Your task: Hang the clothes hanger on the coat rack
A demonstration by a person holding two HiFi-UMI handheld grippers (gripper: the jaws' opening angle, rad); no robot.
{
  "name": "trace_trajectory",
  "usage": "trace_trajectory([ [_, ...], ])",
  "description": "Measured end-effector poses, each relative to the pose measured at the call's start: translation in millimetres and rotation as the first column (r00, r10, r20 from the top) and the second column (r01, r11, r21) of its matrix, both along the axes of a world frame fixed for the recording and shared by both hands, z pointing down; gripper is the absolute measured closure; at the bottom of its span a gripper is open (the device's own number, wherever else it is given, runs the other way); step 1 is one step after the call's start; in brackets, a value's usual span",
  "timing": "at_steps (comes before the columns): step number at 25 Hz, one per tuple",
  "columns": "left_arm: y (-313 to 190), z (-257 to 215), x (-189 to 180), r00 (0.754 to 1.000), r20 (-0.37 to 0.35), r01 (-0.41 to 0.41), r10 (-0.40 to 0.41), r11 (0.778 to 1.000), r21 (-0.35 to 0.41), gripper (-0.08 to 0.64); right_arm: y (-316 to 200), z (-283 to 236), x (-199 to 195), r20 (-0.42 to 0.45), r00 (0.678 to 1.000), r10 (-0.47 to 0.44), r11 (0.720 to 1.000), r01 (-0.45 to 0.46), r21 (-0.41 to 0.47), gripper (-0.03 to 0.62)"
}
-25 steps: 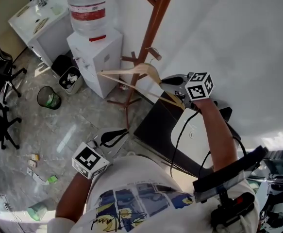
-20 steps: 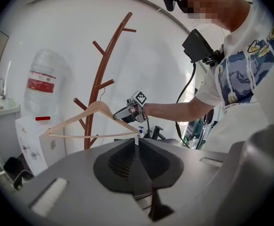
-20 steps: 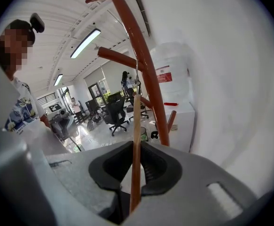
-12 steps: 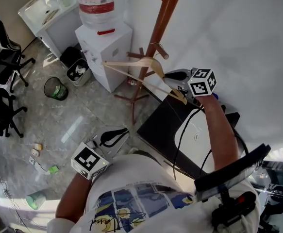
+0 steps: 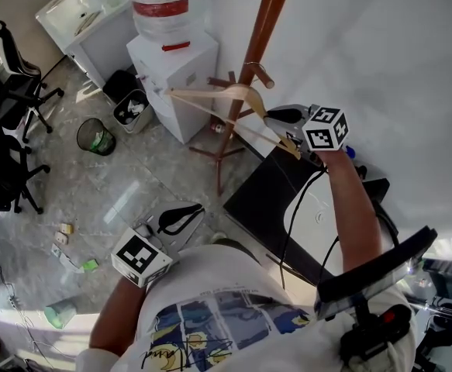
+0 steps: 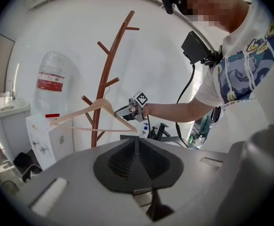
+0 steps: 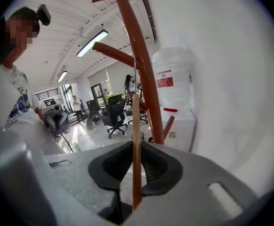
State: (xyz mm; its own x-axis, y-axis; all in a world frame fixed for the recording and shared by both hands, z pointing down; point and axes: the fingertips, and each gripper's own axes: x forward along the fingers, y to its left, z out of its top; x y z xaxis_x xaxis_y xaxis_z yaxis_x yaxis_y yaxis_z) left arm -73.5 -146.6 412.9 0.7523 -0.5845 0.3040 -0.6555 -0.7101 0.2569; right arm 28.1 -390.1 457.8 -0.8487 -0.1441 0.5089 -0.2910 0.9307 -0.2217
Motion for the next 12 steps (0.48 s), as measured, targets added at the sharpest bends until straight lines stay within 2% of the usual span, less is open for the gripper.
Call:
trace_trajectory([
  [4, 3.2, -2.1, -0.2, 1.000, 0.005, -0.009, 0.009, 1.000, 0.004, 0.531, -3.1, -2.8, 2.3, 0.021, 0.999, 0.036, 0.999, -0.036, 0.029, 0.534],
  [9, 9.0, -5.2, 0.5, 1.000, 0.007, -0.030, 0.030, 0.999, 0.019, 0.531, -3.9, -6.2, 7.3, 0.036, 0.996, 0.085, 0.994, -0.087, 0.063, 0.470],
  [12, 13.0, -7.0, -0.8, 0.999, 0.005, -0.040, 0.040, 0.999, 0.016, 0.531, -6.1, -10.6, 13.8, 0.040, 0.990, 0.134, 0.986, -0.137, 0.095, 0.457],
])
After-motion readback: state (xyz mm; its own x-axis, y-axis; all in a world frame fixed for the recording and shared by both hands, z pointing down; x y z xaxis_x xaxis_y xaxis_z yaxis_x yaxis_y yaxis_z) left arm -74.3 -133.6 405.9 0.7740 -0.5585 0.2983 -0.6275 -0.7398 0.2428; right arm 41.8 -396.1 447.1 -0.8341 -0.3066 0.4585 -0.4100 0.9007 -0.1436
